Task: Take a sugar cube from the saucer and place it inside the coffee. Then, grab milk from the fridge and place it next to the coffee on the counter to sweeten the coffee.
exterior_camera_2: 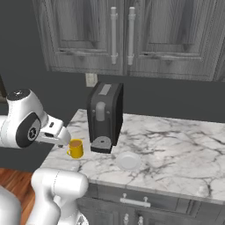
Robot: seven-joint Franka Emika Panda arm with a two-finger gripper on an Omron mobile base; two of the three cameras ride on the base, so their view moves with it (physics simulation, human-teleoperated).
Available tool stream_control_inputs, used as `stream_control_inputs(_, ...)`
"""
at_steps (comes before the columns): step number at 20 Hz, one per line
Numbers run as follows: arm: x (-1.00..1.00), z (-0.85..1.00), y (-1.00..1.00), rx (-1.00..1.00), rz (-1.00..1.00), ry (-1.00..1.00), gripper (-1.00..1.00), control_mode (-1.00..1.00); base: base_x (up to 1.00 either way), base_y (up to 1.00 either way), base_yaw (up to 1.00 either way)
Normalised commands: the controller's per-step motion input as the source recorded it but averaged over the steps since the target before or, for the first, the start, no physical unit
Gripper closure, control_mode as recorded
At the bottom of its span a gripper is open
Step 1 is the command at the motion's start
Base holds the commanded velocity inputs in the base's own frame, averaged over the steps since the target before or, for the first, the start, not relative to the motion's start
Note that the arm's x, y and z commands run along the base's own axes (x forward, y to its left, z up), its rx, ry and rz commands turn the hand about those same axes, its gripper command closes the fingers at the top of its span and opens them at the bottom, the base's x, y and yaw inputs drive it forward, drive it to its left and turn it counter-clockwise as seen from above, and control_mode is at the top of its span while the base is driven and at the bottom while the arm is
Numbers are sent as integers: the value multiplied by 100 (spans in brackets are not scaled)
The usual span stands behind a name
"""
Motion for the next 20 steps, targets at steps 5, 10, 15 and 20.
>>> stream_control_inputs(5, 0, 0, 0, 0, 0, 0, -100, 100, -100, 2, -9)
stream_control_inputs(10, 0, 0, 0, 0, 0, 0, -100, 100, -100, 0, -15)
stream_control_inputs(15, 0, 0, 0, 0, 0, 0, -100, 100, -77, 1, -30)
stream_control_inputs(20, 0, 0, 0, 0, 0, 0, -100, 100, -13, 3, -73)
